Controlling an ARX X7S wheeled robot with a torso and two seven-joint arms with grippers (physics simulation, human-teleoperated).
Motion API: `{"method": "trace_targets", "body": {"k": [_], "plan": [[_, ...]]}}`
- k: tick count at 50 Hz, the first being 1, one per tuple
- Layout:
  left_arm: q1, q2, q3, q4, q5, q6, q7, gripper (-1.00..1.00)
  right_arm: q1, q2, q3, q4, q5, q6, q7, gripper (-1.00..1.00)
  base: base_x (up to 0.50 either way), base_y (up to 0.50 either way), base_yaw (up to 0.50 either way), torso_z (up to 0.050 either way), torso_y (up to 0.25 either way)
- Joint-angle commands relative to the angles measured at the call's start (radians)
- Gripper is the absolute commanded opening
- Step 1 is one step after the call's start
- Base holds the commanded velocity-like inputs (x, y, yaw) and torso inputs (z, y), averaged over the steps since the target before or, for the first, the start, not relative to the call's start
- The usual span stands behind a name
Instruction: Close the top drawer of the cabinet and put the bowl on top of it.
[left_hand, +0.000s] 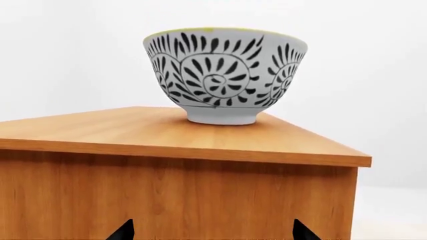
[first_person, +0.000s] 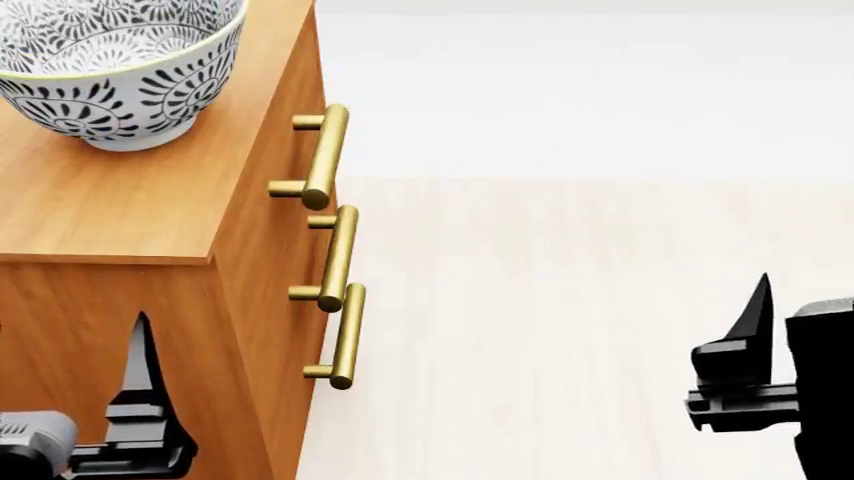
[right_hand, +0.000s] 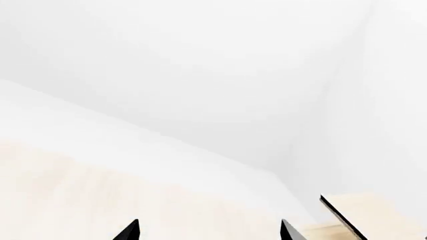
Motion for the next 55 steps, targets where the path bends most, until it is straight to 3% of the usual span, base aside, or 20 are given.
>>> {"method": "trace_targets", "body": {"k": [1, 10, 24, 40, 42, 45, 47, 51, 53, 55], "plan": [[0.000, -0.001, 0.004, -0.011, 0.005, 0.008, 0.000, 1.00, -0.083, 0.037, -0.030, 0.024, -0.016, -0.081, 0.019, 1.00, 0.00, 0.00, 0.00, 0.000, 0.000], [0.000, -0.002, 0.003, -0.016, 0.005, 0.011, -0.001, 1.00, -0.152, 0.083, -0.056, 0.062, -0.007, -0.162, 0.025, 1.00, 0.00, 0.00, 0.00, 0.000, 0.000], [0.002, 0.002, 0.016, -0.031, 0.015, 0.021, 0.000, 1.00, -0.386, 0.117, -0.147, 0.231, 0.039, -0.501, 0.044, 1.00, 0.00, 0.00, 0.00, 0.000, 0.000], [0.005, -0.004, 0.011, -0.023, 0.012, 0.026, -0.006, 1.00, -0.307, 0.124, -0.108, 0.150, 0.010, -0.384, 0.039, 1.00, 0.00, 0.00, 0.00, 0.000, 0.000], [0.032, 0.004, 0.019, -0.075, 0.040, 0.097, 0.010, 1.00, -0.298, 0.124, -0.104, 0.139, 0.007, -0.368, 0.038, 1.00, 0.00, 0.00, 0.00, 0.000, 0.000], [0.007, -0.008, 0.008, -0.015, 0.009, 0.022, -0.011, 1.00, -0.287, 0.129, -0.099, 0.120, -0.001, -0.351, 0.039, 1.00, 0.00, 0.00, 0.00, 0.000, 0.000], [0.033, 0.002, 0.019, -0.067, 0.039, 0.094, 0.006, 1.00, -0.281, 0.132, -0.095, 0.109, -0.003, -0.343, 0.040, 1.00, 0.00, 0.00, 0.00, 0.000, 0.000], [0.036, 0.002, 0.020, -0.071, 0.041, 0.103, 0.007, 1.00, -0.273, 0.131, -0.090, 0.095, -0.010, -0.332, 0.042, 1.00, 0.00, 0.00, 0.00, 0.000, 0.000], [0.008, -0.010, 0.009, -0.012, 0.009, 0.025, -0.013, 1.00, -0.270, 0.131, -0.088, 0.086, -0.018, -0.329, 0.045, 1.00, 0.00, 0.00, 0.00, 0.000, 0.000], [0.025, -0.005, 0.012, -0.044, 0.023, 0.070, -0.002, 1.00, -0.267, 0.132, -0.087, 0.077, -0.024, -0.323, 0.050, 1.00, 0.00, 0.00, 0.00, 0.000, 0.000]]}}
